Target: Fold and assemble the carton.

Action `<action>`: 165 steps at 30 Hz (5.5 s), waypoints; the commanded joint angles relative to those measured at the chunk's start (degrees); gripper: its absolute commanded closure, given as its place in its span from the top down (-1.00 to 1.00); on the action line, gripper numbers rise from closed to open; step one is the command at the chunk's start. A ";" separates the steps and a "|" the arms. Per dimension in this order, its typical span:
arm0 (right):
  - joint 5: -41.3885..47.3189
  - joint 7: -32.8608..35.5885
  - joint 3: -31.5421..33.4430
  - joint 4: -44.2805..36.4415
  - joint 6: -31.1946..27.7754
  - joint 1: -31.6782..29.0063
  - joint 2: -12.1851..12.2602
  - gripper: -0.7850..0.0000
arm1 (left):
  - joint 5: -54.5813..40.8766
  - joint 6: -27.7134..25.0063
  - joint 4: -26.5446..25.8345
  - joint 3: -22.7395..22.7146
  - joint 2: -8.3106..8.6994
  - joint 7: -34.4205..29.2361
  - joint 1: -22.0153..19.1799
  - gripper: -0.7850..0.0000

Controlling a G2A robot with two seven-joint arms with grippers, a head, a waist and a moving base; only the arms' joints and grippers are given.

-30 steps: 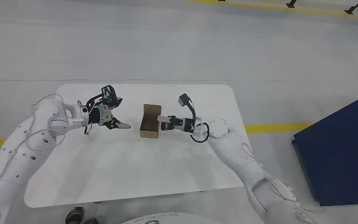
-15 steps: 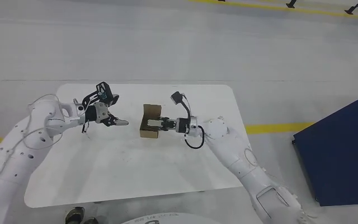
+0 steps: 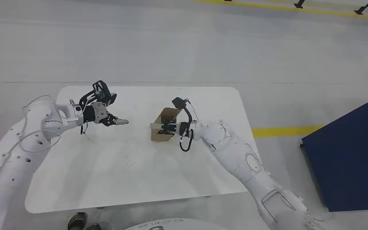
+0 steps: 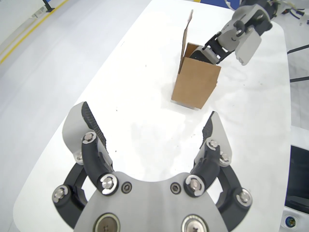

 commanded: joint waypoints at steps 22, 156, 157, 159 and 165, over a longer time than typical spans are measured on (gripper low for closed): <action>-11.59 -2.24 8.48 -22.51 1.91 -14.06 3.20 -0.51 | -0.25 0.23 0.17 0.02 -0.37 0.44 -0.61 1.00; -50.54 12.35 -7.30 -31.39 23.69 -12.52 -1.68 -1.00 | 0.53 0.78 -0.20 0.71 -0.87 0.57 -0.06 1.00; -50.60 13.99 -7.95 -31.12 25.39 -11.56 -1.97 -1.00 | 0.53 0.78 -0.20 0.71 -0.87 0.57 -0.06 1.00; -51.05 17.20 -9.43 -30.51 28.85 -9.51 -2.61 -1.00 | 0.53 0.78 -0.20 0.71 -0.87 0.57 -0.06 1.00; -50.41 26.43 -13.90 -27.63 38.18 -2.66 -4.88 -1.00 | 0.53 0.78 -0.20 0.71 -0.87 0.57 -0.06 1.00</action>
